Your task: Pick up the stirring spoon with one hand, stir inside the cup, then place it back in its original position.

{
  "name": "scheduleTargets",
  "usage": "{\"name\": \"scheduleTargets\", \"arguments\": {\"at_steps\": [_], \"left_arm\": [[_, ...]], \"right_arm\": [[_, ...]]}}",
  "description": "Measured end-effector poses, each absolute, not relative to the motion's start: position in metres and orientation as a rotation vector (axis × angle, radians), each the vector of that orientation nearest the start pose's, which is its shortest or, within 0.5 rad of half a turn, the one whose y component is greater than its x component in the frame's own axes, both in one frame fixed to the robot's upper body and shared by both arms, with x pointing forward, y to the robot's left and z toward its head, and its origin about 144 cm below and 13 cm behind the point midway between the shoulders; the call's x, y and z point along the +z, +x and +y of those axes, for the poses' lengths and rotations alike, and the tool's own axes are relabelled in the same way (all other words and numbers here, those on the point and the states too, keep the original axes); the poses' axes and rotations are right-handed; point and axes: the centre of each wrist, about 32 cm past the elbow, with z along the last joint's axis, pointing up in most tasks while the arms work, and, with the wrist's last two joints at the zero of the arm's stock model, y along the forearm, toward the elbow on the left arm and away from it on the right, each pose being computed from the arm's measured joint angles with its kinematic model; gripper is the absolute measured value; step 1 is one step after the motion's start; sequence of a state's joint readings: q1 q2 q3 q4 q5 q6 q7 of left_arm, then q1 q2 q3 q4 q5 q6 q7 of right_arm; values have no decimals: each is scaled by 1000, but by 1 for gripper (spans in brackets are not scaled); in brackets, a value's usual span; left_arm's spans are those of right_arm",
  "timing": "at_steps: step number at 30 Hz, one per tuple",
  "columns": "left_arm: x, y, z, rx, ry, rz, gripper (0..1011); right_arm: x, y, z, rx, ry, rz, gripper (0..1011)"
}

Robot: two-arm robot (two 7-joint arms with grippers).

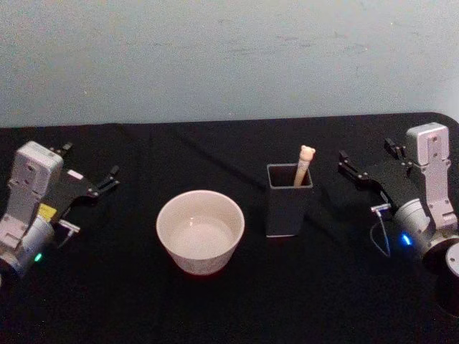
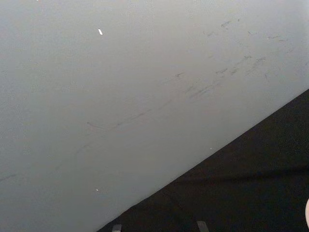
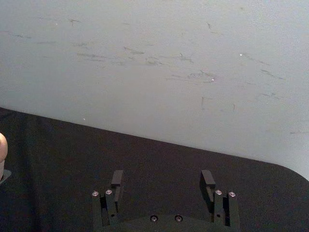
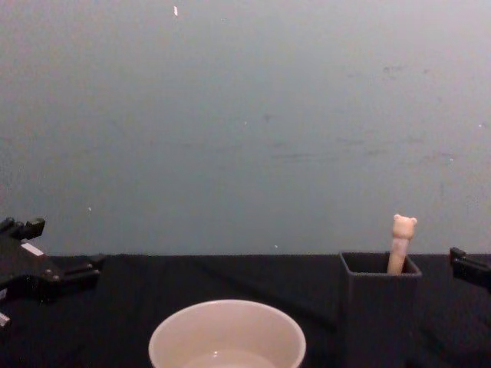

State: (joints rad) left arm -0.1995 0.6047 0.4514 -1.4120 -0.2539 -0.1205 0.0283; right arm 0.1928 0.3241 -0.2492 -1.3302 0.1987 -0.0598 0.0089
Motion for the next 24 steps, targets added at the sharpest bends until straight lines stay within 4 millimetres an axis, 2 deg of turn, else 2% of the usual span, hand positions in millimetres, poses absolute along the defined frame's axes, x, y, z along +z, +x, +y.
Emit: {"name": "scheduleTargets", "arguments": {"at_steps": [24], "left_arm": [[1140, 489, 310, 1248, 305, -285, 1001]], "right_arm": [[1128, 505, -272, -1391, -160, -93, 1002]]}}
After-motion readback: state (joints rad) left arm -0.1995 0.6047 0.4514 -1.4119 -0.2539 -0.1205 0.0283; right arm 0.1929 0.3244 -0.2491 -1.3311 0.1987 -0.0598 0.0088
